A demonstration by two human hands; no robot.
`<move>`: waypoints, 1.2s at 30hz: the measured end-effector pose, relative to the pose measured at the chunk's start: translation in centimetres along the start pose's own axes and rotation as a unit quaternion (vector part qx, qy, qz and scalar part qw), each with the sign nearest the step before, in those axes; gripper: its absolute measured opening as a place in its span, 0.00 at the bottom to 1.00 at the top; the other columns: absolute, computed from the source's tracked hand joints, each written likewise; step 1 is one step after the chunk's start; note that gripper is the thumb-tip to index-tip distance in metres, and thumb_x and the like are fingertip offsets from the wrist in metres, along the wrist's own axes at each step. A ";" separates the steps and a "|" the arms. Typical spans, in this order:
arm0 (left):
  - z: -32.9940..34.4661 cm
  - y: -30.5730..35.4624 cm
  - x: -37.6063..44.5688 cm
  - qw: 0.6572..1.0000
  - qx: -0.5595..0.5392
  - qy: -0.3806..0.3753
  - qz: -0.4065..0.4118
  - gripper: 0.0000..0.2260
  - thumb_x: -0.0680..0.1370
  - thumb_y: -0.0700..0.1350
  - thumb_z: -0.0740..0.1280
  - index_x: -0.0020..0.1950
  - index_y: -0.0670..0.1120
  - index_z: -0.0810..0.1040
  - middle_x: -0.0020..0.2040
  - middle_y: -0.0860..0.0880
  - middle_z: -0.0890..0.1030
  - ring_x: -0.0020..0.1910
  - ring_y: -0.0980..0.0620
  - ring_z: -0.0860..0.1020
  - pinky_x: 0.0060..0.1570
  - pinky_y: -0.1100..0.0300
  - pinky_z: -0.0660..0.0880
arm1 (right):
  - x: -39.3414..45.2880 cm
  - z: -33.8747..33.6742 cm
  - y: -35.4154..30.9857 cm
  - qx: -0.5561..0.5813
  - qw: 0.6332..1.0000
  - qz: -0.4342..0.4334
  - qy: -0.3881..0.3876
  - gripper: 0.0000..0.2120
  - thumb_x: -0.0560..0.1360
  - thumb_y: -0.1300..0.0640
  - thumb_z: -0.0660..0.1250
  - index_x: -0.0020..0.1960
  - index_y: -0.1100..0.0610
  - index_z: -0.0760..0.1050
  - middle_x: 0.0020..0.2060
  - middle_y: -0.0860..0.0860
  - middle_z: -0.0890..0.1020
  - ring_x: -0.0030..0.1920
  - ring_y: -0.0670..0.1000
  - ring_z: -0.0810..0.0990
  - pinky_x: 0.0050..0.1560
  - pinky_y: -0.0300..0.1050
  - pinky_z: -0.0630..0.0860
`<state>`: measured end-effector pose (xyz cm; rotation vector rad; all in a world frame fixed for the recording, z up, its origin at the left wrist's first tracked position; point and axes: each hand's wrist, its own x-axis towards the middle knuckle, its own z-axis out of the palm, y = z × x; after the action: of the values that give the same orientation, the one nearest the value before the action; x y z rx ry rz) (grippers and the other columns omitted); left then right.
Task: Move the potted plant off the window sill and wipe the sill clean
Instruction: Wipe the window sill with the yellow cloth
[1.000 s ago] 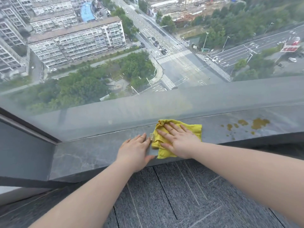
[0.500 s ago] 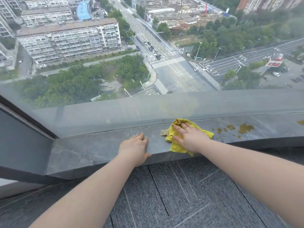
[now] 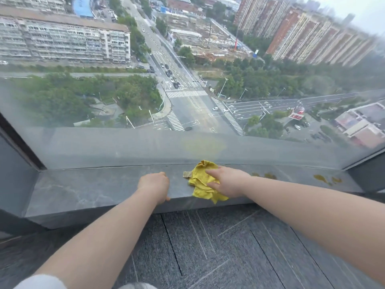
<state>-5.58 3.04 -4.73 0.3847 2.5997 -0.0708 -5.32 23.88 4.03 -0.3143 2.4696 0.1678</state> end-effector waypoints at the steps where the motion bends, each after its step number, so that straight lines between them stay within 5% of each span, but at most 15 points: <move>1: -0.3 0.2 0.2 1.000 0.007 -0.006 -0.007 0.29 0.75 0.60 0.66 0.70 0.45 0.69 0.64 0.50 0.71 0.62 0.46 0.75 0.47 0.52 0.74 | 1.0 0.7 0.2 -0.007 1.000 -0.022 0.009 0.28 0.82 0.43 0.51 0.79 0.50 0.51 0.78 0.49 0.55 0.78 0.50 0.51 0.75 0.51 0.55; 5: -0.6 0.6 0.7 0.999 0.028 -0.018 -0.030 0.29 0.74 0.61 0.67 0.70 0.48 0.70 0.65 0.51 0.70 0.61 0.47 0.75 0.43 0.54 0.74 | 5.3 4.6 1.2 -0.036 0.995 -0.081 0.049 0.30 0.82 0.41 0.47 0.79 0.50 0.44 0.79 0.49 0.46 0.78 0.50 0.42 0.77 0.51 0.44; 12: -1.0 1.6 1.2 0.993 0.075 -0.069 -0.067 0.31 0.73 0.62 0.68 0.72 0.50 0.67 0.70 0.53 0.67 0.66 0.48 0.72 0.57 0.47 0.76 | 8.3 8.9 5.3 0.012 0.977 -0.162 0.140 0.41 0.67 0.30 0.28 0.78 0.42 0.42 0.78 0.43 0.44 0.78 0.47 0.40 0.77 0.51 0.37; 15: -2.2 3.7 1.0 0.987 0.091 -0.089 -0.093 0.29 0.74 0.62 0.65 0.71 0.51 0.67 0.69 0.52 0.68 0.65 0.48 0.73 0.58 0.49 0.76 | 8.3 9.1 8.2 0.022 0.971 -0.180 0.154 0.35 0.73 0.32 0.33 0.78 0.42 0.42 0.78 0.43 0.45 0.78 0.47 0.41 0.76 0.51 0.37; 21: -4.2 15.1 4.4 0.997 -0.007 0.070 -0.038 0.28 0.78 0.64 0.55 0.76 0.58 0.55 0.75 0.58 0.62 0.70 0.53 0.68 0.59 0.52 0.73 | 7.7 10.8 17.8 0.035 0.971 -0.166 0.168 0.48 0.60 0.32 0.21 0.78 0.43 0.39 0.78 0.44 0.43 0.78 0.48 0.40 0.76 0.52 0.37; 26: -4.4 24.1 9.4 0.994 -0.027 0.105 -0.007 0.29 0.80 0.62 0.53 0.78 0.53 0.53 0.78 0.55 0.57 0.73 0.51 0.63 0.64 0.53 0.68 | 7.1 12.5 25.8 0.065 0.974 -0.119 0.183 0.47 0.59 0.32 0.20 0.77 0.42 0.38 0.78 0.43 0.42 0.78 0.47 0.40 0.76 0.52 0.37; 31: -3.6 25.9 10.7 0.997 0.002 0.076 -0.008 0.35 0.77 0.68 0.53 0.79 0.53 0.49 0.79 0.54 0.51 0.78 0.54 0.52 0.72 0.55 0.58 | 6.0 13.5 29.8 0.086 0.976 -0.065 0.187 0.45 0.61 0.33 0.21 0.77 0.42 0.38 0.78 0.42 0.43 0.78 0.47 0.41 0.76 0.52 0.36; 36: -3.1 25.4 10.8 0.996 0.019 0.087 -0.004 0.38 0.73 0.72 0.52 0.78 0.55 0.51 0.79 0.55 0.52 0.77 0.55 0.54 0.73 0.57 0.57 | 6.3 13.7 27.0 0.097 0.980 -0.026 0.173 0.30 0.79 0.36 0.37 0.78 0.44 0.39 0.79 0.47 0.43 0.78 0.54 0.40 0.74 0.59 0.33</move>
<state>-8.79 30.48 -6.79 0.4111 2.7745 -0.0938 -9.36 51.44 -9.41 -0.3480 2.7892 -0.1651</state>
